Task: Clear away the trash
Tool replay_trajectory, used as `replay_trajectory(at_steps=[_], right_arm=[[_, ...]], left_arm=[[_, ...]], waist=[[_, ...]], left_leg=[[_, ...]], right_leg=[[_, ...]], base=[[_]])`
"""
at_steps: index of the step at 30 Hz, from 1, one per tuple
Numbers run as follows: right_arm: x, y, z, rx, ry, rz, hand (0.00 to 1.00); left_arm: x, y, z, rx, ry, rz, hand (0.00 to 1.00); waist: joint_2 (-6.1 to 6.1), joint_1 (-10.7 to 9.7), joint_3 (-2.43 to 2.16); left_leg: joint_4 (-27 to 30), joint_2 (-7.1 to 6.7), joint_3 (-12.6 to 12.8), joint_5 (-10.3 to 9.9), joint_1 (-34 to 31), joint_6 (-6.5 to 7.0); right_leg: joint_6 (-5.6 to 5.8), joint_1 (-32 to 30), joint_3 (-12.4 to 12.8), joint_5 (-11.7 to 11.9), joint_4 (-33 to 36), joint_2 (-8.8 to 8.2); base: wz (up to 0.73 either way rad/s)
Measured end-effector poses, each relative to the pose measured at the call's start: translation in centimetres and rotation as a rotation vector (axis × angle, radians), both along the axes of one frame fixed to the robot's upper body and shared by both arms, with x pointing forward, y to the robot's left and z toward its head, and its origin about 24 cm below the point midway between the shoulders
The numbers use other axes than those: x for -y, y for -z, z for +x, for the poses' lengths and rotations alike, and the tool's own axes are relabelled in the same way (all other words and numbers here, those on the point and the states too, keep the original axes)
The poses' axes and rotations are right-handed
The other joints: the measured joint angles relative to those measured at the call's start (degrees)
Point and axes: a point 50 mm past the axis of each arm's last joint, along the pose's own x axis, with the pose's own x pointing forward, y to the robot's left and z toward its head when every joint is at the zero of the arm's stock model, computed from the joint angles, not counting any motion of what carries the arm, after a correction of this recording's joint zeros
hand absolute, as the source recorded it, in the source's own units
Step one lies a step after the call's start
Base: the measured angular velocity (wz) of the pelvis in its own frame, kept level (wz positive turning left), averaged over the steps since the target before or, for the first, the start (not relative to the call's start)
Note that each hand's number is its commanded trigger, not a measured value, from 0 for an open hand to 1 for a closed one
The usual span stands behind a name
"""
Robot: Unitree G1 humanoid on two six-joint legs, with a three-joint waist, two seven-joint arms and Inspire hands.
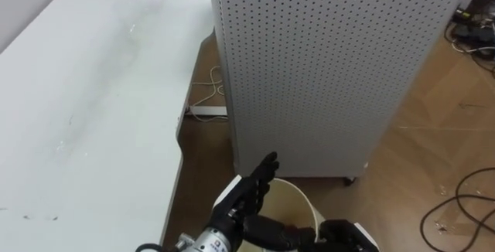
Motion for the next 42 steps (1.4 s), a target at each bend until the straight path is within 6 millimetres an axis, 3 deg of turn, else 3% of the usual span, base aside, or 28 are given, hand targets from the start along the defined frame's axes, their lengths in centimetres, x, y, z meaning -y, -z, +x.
replay_trajectory(at_steps=[3, 5, 7, 11, 18, 22, 23, 25, 27, 32, 33, 34, 35, 36, 42], right_arm=[[0.0, 0.0, 0.0, 0.001, 0.002, 0.004, 1.0], [0.1, -0.4, 0.2, 0.018, 0.001, 0.005, 1.0], [0.1, -0.8, 0.5, 0.038, -0.003, 0.006, 1.0], [0.8, -1.5, 0.2, 0.078, 0.015, 0.004, 1.0], [2.0, -2.2, -0.5, 0.115, 0.129, 0.038, 1.0], [2.6, -2.3, -0.6, 0.125, 0.153, 0.042, 1.0], [2.4, -2.3, -0.7, 0.125, 0.152, 0.046, 1.0], [2.3, -2.2, -0.8, 0.121, 0.146, 0.052, 1.0], [2.3, -2.2, -0.9, 0.118, 0.147, 0.053, 1.0], [2.6, -2.1, -1.0, 0.114, 0.163, 0.065, 1.0], [2.6, -2.1, -1.0, 0.112, 0.164, 0.065, 1.0], [2.6, -2.0, -1.2, 0.108, 0.164, 0.065, 1.0], [2.7, -2.0, -1.2, 0.106, 0.165, 0.063, 1.0], [2.7, -1.9, -1.3, 0.103, 0.165, 0.062, 1.0], [2.8, -1.9, -1.4, 0.103, 0.164, 0.06, 1.0]], left_arm=[[-0.1, -1.2, 0.2, 0.066, -0.012, -0.006, 0.0], [-0.7, -2.3, 0.6, 0.123, -0.056, -0.013, 0.0], [-1.3, -3.3, 1.0, 0.18, -0.101, -0.007, 0.0], [-2.4, -5.5, 1.6, 0.311, -0.199, -0.008, 0.0], [-3.8, -6.0, 1.7, 0.38, -0.278, 0.094, 0.0], [-4.2, -7.6, 1.8, 0.466, -0.308, 0.112, 0.0], [-4.6, -8.1, 1.9, 0.489, -0.327, 0.105, 0.0], [-5.2, -8.4, 2.0, 0.509, -0.358, 0.107, 0.0], [-5.6, -8.8, 2.0, 0.538, -0.395, 0.13, 0.0], [-5.9, -9.9, 2.0, 0.595, -0.45, 0.13, 0.0], [-6.0, -10.1, 2.0, 0.608, -0.453, 0.14, 0.0], [-6.1, -10.4, 1.9, 0.627, -0.462, 0.147, 0.0], [-6.3, -10.7, 1.9, 0.64, -0.474, 0.152, 0.0], [-6.3, -10.7, 1.9, 0.643, -0.479, 0.15, 0.0], [-7.3, -11.2, 1.3, 0.671, -0.552, 0.157, 0.0]], waist=[[-0.56, 1.25, -0.09], [-0.99, 3.14, -0.17], [-1.09, 3.76, -0.21], [-1.29, 3.99, -0.4], [-1.44, 2.94, -0.61], [-1.49, 3.16, -0.87], [-1.59, 3.48, -1.13], [-1.68, 3.81, -1.18], [-1.8, 3.84, -1.36], [-2.02, 3.72, -1.53], [-2.01, 4.1, -1.52], [-2.0, 4.58, -1.52], [-2.0, 4.67, -1.46], [-1.95, 4.68, -1.5], [-2.05, 4.58, -1.46]], left_leg=[[0.72, -0.02, -0.47, -0.03, 0.94, -0.03], [0.72, 0.03, -0.54, -0.37, 2.61, -0.1], [0.68, 0.07, -0.68, -0.83, 3.76, -0.27], [0.28, -0.06, -2.08, -1.75, 6.3, -0.53], [-1.11, -1.02, -1.67, -2.41, 8.9, -0.22], [-0.51, -1.08, 1.88, -3.6, 9.01, 0.58], [-0.46, -1.08, 3.41, -3.71, 9.11, 0.76], [-0.51, -1.15, 5.35, -4.09, 10.26, 1.11], [-0.39, -1.12, 7.46, -4.76, 11.11, 1.28], [-0.93, -0.62, 10.52, -5.25, 11.33, 1.73], [-1.05, -0.12, 11.02, -5.27, 11.59, 1.71], [-1.05, 0.28, 12.22, -5.43, 12.22, 1.54], [-0.93, 0.28, 12.45, -5.63, 12.78, 1.29], [-0.78, 0.02, 12.36, -5.75, 12.94, 1.11], [-1.57, 0.12, 9.79, -5.54, 13.12, 0.59]], right_leg=[[-0.13, 0.17, 1.7, 0.04, 0.12, 0.31], [-0.37, 0.15, 4.38, 0.21, 0.93, 0.99], [-0.37, 0.29, 6.18, 0.21, 1.3, 1.46], [-0.3, 1.58, 8.17, 0.21, 1.48, 2.04], [0.7, 2.12, 10.32, 0.17, 1.75, 2.2], [1.5, 0.92, 12.67, 1.58, 1.82, 2.91], [1.54, 0.33, 12.55, 2.45, 1.81, 2.91], [1.54, 0.3, 12.34, 3.17, 1.83, 2.91], [1.28, 0.3, 9.69, 4.17, 1.67, 2.25], [0.86, 0.47, 6.56, 7.0, -0.85, 1.91], [0.59, 0.53, 5.64, 7.08, -0.73, 1.86], [-0.31, 0.63, 3.17, 6.46, 0.28, 1.59], [-0.83, 0.67, 1.25, 5.94, 1.25, 1.05], [-0.97, 0.74, 0.93, 5.78, 1.34, 1.06], [-1.63, 1.01, 1.06, 6.13, -0.25, 2.44]], base=[[-0.35], [-0.68], [-0.55], [-0.31], [-0.16], [-0.44], [-0.59], [-0.74], [-0.65], [-0.33], [-0.39], [-0.33], [-0.24], [-0.13], [-0.07]])
